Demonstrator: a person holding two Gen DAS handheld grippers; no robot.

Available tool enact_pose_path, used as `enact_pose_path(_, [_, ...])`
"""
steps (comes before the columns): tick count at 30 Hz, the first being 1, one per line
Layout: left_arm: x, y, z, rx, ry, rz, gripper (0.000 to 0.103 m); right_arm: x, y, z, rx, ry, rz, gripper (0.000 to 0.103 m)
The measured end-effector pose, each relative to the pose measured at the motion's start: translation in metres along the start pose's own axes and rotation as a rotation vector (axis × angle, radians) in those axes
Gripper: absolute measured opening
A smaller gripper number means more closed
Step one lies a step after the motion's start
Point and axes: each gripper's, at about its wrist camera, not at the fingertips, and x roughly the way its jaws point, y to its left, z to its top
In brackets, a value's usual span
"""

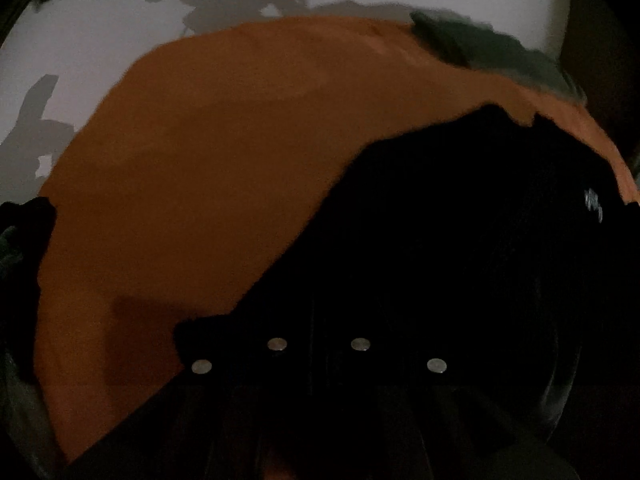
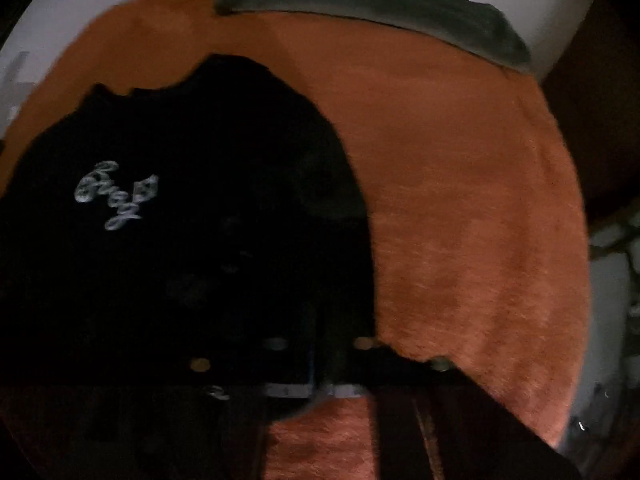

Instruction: Fold clothes

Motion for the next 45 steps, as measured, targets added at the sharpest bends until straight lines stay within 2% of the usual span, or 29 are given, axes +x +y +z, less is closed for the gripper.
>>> enact_pose_path(6, [-0.01, 0.05, 0.014, -0.137, -0.019, 0.012, 0.003, -0.051, -0.062, -0.05, 0.247, -0.177, -0.012, 0.002])
enact_pose_path(8, [-0.01, 0.061, 0.012, -0.153, -0.014, 0.005, 0.003, -0.068, -0.084, -0.067, 0.329, -0.237, -0.016, 0.002])
enact_pose_path(10, [-0.011, 0.07, 0.01, -0.156, -0.009, -0.001, 0.003, -0.066, -0.1, -0.087, 0.342, -0.249, 0.011, 0.003])
enact_pose_path(11, [-0.012, 0.075, 0.008, -0.158, -0.006, -0.004, 0.003, -0.06, -0.106, -0.097, 0.342, -0.225, 0.028, 0.005])
enact_pose_path(12, [-0.012, 0.079, 0.007, -0.16, -0.004, -0.008, 0.003, -0.053, -0.112, -0.106, 0.342, -0.192, 0.047, 0.008])
enact_pose_path(13, [-0.012, 0.083, 0.006, -0.162, -0.001, -0.011, 0.003, -0.046, -0.118, -0.116, 0.341, -0.159, 0.065, 0.019])
enact_pose_path(14, [-0.013, 0.088, 0.004, -0.164, 0.002, -0.014, 0.005, -0.038, -0.124, -0.124, 0.348, -0.113, 0.028, 0.039])
enact_pose_path(15, [-0.015, 0.092, 0.004, -0.162, 0.009, -0.014, 0.006, -0.036, -0.128, -0.132, 0.371, -0.094, -0.01, 0.047])
enact_pose_path(17, [-0.023, 0.093, 0.003, -0.176, 0.014, -0.019, 0.008, -0.041, -0.133, -0.146, 0.432, -0.087, -0.042, 0.05])
enact_pose_path(19, [-0.037, 0.097, 0.003, -0.211, 0.002, -0.029, 0.011, -0.057, -0.132, -0.151, 0.477, -0.117, 0.007, 0.05])
enact_pose_path(22, [-0.063, 0.094, -0.013, -0.216, 0.004, -0.075, 0.014, -0.08, -0.1, -0.151, 0.439, -0.17, 0.109, 0.05])
enact_pose_path(24, [-0.083, 0.085, -0.035, -0.191, 0.016, -0.123, 0.023, -0.096, -0.078, -0.15, 0.407, -0.205, 0.178, 0.05])
enact_pose_path(26, [-0.103, 0.076, -0.056, -0.166, 0.028, -0.171, 0.038, -0.104, -0.052, -0.149, 0.375, -0.22, 0.257, 0.05])
enact_pose_path(29, [-0.133, 0.062, -0.089, -0.128, 0.047, -0.243, 0.043, -0.104, 0.008, -0.159, 0.327, -0.15, 0.388, 0.05])
enact_pose_path(32, [-0.14, 0.039, -0.132, -0.1, 0.166, -0.352, 0.043, -0.093, 0.057, -0.177, 0.281, -0.042, 0.493, 0.05])
enact_pose_path(35, [-0.143, 0.019, -0.172, -0.078, 0.285, -0.459, 0.043, -0.085, 0.091, -0.215, 0.304, 0.043, 0.603, 0.05])
enact_pose_path(39, [-0.151, 0.007, -0.208, -0.103, 0.34, -0.532, 0.043, -0.073, 0.113, -0.262, 0.388, 0.087, 0.715, 0.05])
enact_pose_path(40, [-0.153, 0.005, -0.214, -0.11, 0.335, -0.535, 0.036, -0.069, 0.116, -0.267, 0.397, 0.085, 0.739, 0.047])
enact_pose_path(41, [-0.154, 0.003, -0.215, -0.127, 0.329, -0.526, 0.004, -0.072, 0.118, -0.269, 0.391, 0.058, 0.759, 0.023])
enact_pose_path(42, [-0.153, 0.004, -0.213, -0.142, 0.32, -0.506, 0.003, -0.077, 0.118, -0.269, 0.382, 0.024, 0.777, 0.008])
enact_pose_path(43, [-0.155, 0.007, -0.21, -0.156, 0.305, -0.483, 0.002, -0.085, 0.117, -0.267, 0.375, -0.013, 0.764, 0.001])
enact_pose_path(45, [-0.157, 0.022, -0.193, -0.194, 0.254, -0.433, 0.002, -0.109, 0.107, -0.255, 0.363, -0.121, 0.727, 0.001])
